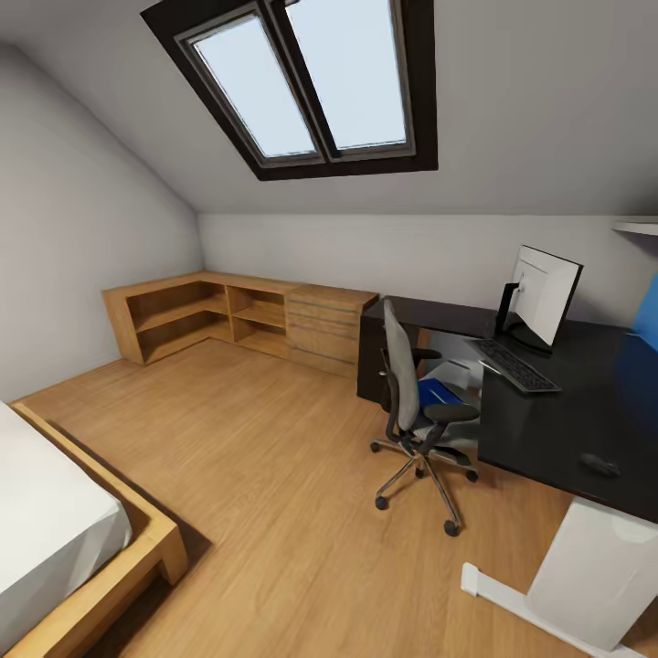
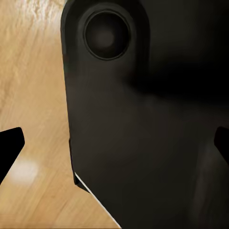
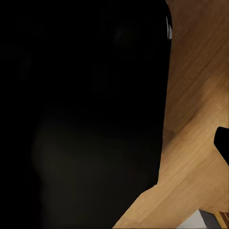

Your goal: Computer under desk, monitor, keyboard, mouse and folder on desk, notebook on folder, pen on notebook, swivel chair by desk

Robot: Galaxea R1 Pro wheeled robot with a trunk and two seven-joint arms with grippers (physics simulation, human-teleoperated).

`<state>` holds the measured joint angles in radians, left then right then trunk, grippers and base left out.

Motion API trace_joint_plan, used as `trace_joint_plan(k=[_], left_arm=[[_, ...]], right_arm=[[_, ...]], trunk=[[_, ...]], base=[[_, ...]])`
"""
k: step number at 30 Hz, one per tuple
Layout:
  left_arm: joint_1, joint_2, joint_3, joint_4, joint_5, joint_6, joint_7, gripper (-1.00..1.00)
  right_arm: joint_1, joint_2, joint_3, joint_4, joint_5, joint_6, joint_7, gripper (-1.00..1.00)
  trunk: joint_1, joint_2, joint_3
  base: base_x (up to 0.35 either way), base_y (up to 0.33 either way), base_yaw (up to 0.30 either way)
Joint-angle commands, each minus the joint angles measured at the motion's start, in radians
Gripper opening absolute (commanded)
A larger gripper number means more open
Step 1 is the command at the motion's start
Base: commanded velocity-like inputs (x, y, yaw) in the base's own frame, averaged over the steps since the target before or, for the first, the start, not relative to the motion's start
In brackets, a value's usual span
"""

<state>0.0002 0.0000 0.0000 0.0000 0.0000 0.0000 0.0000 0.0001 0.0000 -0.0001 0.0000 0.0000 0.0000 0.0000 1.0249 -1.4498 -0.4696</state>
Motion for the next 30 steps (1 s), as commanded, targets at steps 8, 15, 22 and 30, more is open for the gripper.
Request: trace_joint_plan(k=[8,15,22,30], left_arm=[[-0.001,-0.040,0.000,-0.023,-0.008,0.013,0.005,1.00],[0.000,-0.040,0.000,-0.023,-0.011,0.010,0.003,1.00],[0.000,-0.038,0.001,-0.023,-0.011,0.009,0.003,1.00],[0.000,-0.038,0.002,-0.043,-0.008,0.005,0.003,1.00]], right_arm=[[-0.010,0.033,-0.009,0.002,-0.016,0.005,0.001,1.00],[-0.010,0.036,-0.005,-0.038,-0.012,-0.034,0.005,1.00],[-0.010,0.037,-0.005,-0.060,-0.011,-0.074,0.005,1.00],[-0.010,0.040,-0.007,-0.060,-0.016,-0.242,0.003,1.00]], trunk=[[-0.031,0.056,0.025],[-0.057,0.105,0.047],[-0.084,0.154,0.066],[-0.115,0.210,0.082]], base=[[0.000,0.000,0.000],[0.000,0.000,0.000],[0.000,0.000,-0.058],[0.000,0.000,-0.185]])
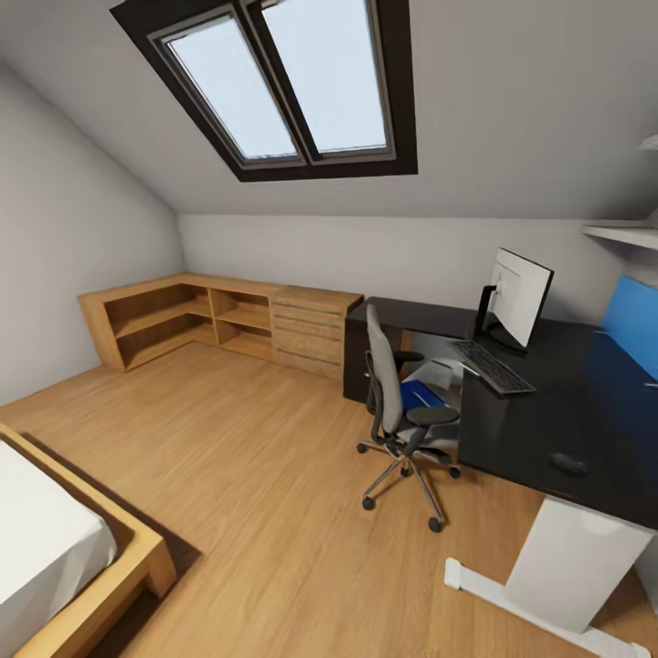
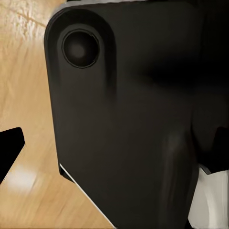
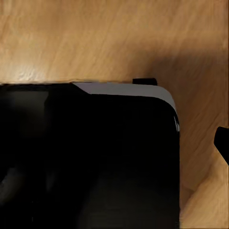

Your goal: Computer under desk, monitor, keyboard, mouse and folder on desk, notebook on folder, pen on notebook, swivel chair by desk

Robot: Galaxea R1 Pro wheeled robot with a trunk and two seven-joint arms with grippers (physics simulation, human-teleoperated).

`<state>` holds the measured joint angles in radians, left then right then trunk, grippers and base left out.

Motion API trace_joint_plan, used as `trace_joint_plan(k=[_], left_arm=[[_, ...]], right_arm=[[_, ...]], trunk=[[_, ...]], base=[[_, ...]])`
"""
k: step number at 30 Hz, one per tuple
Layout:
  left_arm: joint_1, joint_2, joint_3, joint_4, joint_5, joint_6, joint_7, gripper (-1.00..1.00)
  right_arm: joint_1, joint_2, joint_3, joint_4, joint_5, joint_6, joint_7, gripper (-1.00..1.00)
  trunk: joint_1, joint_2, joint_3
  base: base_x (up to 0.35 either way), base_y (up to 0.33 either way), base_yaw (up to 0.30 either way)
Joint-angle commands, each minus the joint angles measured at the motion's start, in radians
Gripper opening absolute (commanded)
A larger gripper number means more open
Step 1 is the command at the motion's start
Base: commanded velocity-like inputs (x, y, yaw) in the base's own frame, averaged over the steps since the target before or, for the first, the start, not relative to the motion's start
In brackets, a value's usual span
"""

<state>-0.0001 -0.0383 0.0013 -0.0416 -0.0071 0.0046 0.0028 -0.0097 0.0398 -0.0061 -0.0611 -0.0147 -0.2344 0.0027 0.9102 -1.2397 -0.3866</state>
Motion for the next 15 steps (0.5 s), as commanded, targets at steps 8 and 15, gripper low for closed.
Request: trace_joint_plan(k=[8,15], left_arm=[[0.000,0.003,0.000,-0.091,-0.001,-0.005,0.001,1.00],[0.000,0.009,0.000,-0.138,-0.001,-0.179,0.002,1.00]], right_arm=[[0.000,0.002,-0.003,0.003,-0.004,-0.244,-0.001,1.00],[-0.001,0.002,-0.002,-0.005,-0.004,-0.264,-0.001,1.00]], trunk=[[-0.031,0.056,0.013],[-0.058,0.105,0.027]], base=[[0.000,0.000,-0.152],[0.000,0.000,-0.039]])
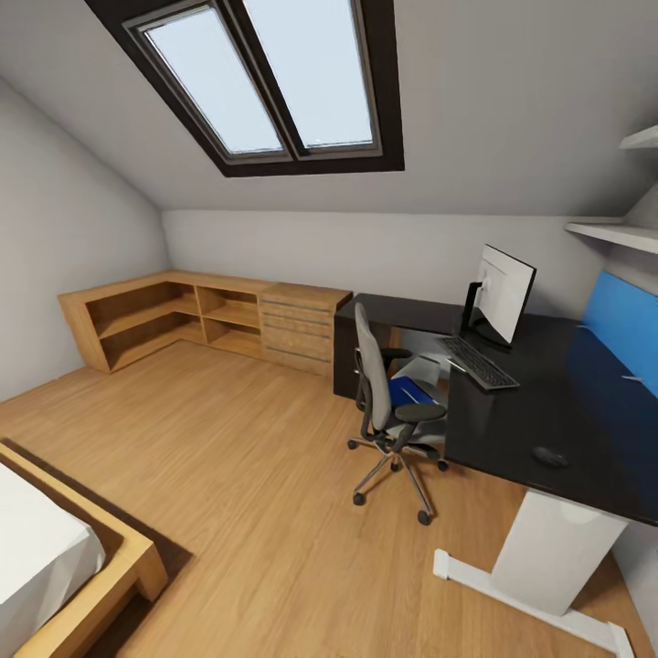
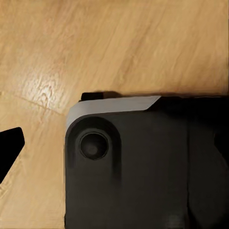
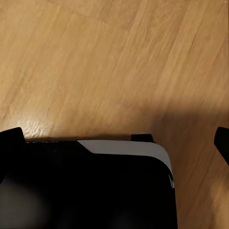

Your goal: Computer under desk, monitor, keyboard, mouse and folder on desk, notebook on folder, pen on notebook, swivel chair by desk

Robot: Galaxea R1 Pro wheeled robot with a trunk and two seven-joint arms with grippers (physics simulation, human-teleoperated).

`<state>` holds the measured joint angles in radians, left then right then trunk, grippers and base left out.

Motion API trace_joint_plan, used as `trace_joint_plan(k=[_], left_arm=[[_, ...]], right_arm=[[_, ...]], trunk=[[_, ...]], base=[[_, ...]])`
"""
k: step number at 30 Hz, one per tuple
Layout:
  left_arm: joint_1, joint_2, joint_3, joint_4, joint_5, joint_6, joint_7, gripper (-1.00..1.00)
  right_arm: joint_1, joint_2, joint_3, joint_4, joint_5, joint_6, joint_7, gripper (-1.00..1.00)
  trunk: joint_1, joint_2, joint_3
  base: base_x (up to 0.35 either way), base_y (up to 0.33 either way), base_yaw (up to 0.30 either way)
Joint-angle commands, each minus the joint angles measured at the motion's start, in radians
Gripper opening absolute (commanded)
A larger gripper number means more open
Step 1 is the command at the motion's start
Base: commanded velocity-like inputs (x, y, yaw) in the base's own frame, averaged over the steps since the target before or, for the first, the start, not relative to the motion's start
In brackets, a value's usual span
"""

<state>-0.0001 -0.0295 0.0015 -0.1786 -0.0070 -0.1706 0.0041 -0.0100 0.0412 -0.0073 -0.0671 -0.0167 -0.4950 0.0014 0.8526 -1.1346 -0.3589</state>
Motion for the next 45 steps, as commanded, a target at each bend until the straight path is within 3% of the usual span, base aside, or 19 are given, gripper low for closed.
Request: trace_joint_plan(k=[1,4,11,17,18,20,21,26,33,39,45], left_arm=[[0.000,0.004,0.000,-0.002,-0.001,-0.031,0.001,1.00],[0.000,0.010,0.000,-0.041,0.000,-0.085,0.001,1.00],[0.000,0.011,0.000,-0.143,0.001,-0.101,0.000,1.00],[0.000,0.011,0.000,-0.181,0.007,-0.103,0.001,1.00],[0.000,0.012,0.002,-0.185,0.023,-0.107,0.002,1.00],[0.000,0.011,0.016,-0.197,0.135,-0.124,0.000,1.00],[0.000,0.011,0.018,-0.199,0.173,-0.132,-0.003,1.00],[0.000,0.011,0.023,-0.202,0.243,-0.172,-0.003,1.00],[0.000,0.012,0.022,-0.200,0.243,-0.226,-0.003,1.00],[0.000,0.023,0.010,-0.195,0.202,-0.277,-0.005,1.00],[0.000,0.026,0.009,-0.191,0.189,-0.323,-0.001,1.00]], right_arm=[[-0.001,0.000,0.000,-0.004,-0.002,-0.004,0.000,1.00],[-0.001,0.000,0.000,-0.040,-0.002,-0.005,0.000,1.00],[-0.001,-0.005,-0.002,-0.225,-0.001,-0.014,0.000,1.00],[-0.001,-0.020,-0.002,-0.282,0.005,-0.111,0.001,1.00],[-0.001,-0.021,-0.003,-0.285,0.003,-0.136,0.001,1.00],[-0.002,-0.024,-0.003,-0.290,0.002,-0.176,0.000,1.00],[-0.002,-0.024,-0.003,-0.291,0.002,-0.181,0.000,1.00],[-0.006,-0.035,-0.003,-0.291,0.000,-0.189,0.000,1.00],[-0.010,-0.046,-0.003,-0.287,0.001,-0.188,0.000,1.00],[-0.010,-0.052,-0.003,-0.284,0.008,-0.183,0.001,1.00],[-0.013,-0.058,-0.002,-0.283,0.010,-0.182,0.000,1.00]], trunk=[[-0.004,0.007,0.002],[-0.015,0.028,0.010],[-0.042,0.077,0.030],[-0.065,0.119,0.048],[-0.069,0.126,0.052],[-0.077,0.140,0.058],[-0.081,0.147,0.061],[-0.100,0.182,0.077],[-0.107,0.196,0.083],[-0.107,0.196,0.079],[-0.107,0.196,0.072]], base=[[0.000,0.000,-0.004],[0.000,0.000,-0.002],[0.000,0.000,0.000],[0.000,0.000,0.000],[0.000,0.000,0.000],[0.000,0.000,0.000],[0.000,0.000,0.000],[0.000,0.000,-0.058],[0.000,0.000,-0.241],[0.000,0.000,-0.252],[0.000,0.000,-0.205]])
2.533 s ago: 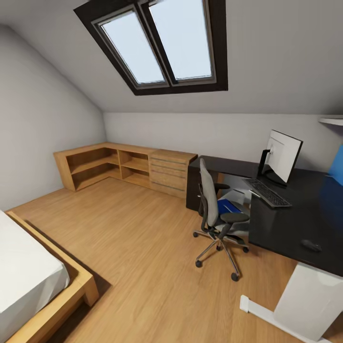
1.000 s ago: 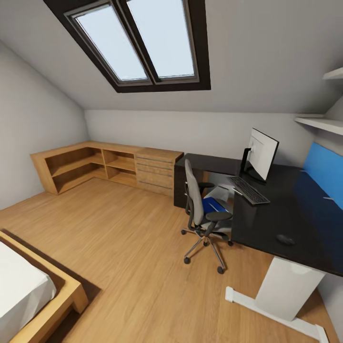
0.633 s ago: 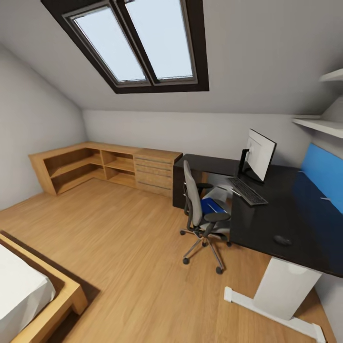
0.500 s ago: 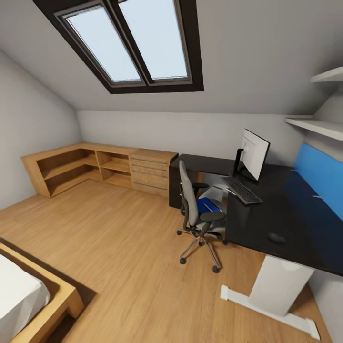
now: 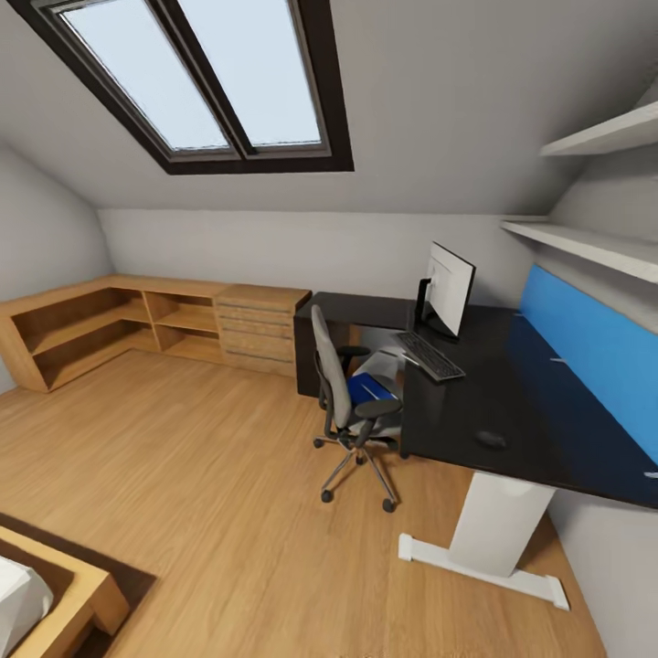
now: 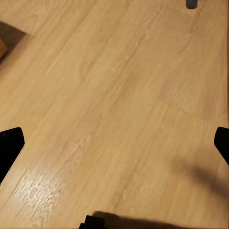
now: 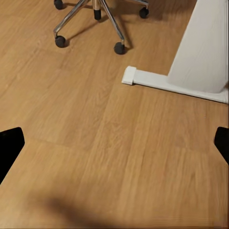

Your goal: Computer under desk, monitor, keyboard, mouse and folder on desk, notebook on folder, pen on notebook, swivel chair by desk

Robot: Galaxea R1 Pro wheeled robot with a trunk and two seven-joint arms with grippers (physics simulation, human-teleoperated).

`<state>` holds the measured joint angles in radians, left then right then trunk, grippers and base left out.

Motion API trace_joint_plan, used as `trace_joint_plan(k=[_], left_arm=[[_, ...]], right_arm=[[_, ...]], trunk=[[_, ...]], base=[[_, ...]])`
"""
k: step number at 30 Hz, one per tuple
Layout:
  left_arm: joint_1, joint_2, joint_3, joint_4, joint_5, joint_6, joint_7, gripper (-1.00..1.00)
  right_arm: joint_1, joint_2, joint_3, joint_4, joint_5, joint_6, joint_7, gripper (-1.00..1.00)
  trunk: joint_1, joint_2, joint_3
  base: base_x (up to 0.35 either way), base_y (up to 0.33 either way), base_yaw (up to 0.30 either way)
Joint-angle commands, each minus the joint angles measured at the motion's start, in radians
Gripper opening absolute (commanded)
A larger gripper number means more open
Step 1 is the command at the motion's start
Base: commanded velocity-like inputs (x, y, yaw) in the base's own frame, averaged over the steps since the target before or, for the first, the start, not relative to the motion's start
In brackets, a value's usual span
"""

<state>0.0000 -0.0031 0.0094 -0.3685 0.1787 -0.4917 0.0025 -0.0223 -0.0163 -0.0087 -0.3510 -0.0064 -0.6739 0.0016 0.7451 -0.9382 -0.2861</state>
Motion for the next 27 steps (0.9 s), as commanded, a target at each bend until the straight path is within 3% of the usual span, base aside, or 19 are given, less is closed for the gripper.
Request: trace_joint_plan(k=[1,10,20,27], left_arm=[[0.000,0.001,0.002,0.001,0.001,-0.015,0.001,1.00],[0.000,0.000,0.000,0.013,-0.002,-0.025,0.001,1.00],[0.000,-0.001,-0.007,0.022,-0.002,-0.023,-0.002,1.00],[0.000,0.001,-0.005,0.023,0.000,-0.024,0.001,1.00]], right_arm=[[-0.002,-0.004,-0.001,0.001,0.000,-0.002,0.000,1.00],[-0.020,-0.006,0.001,0.001,0.004,0.000,0.000,1.00],[-0.028,-0.005,0.004,0.043,0.059,0.000,-0.001,1.00],[-0.038,-0.002,0.004,0.081,0.064,0.001,0.000,1.00]], trunk=[[0.000,-0.001,-0.002],[0.000,-0.001,-0.008],[0.000,-0.001,-0.001],[0.000,-0.001,0.004]], base=[[0.000,0.000,-0.212],[0.000,0.000,-0.258],[0.000,0.000,-0.299],[0.039,0.065,-0.300]])
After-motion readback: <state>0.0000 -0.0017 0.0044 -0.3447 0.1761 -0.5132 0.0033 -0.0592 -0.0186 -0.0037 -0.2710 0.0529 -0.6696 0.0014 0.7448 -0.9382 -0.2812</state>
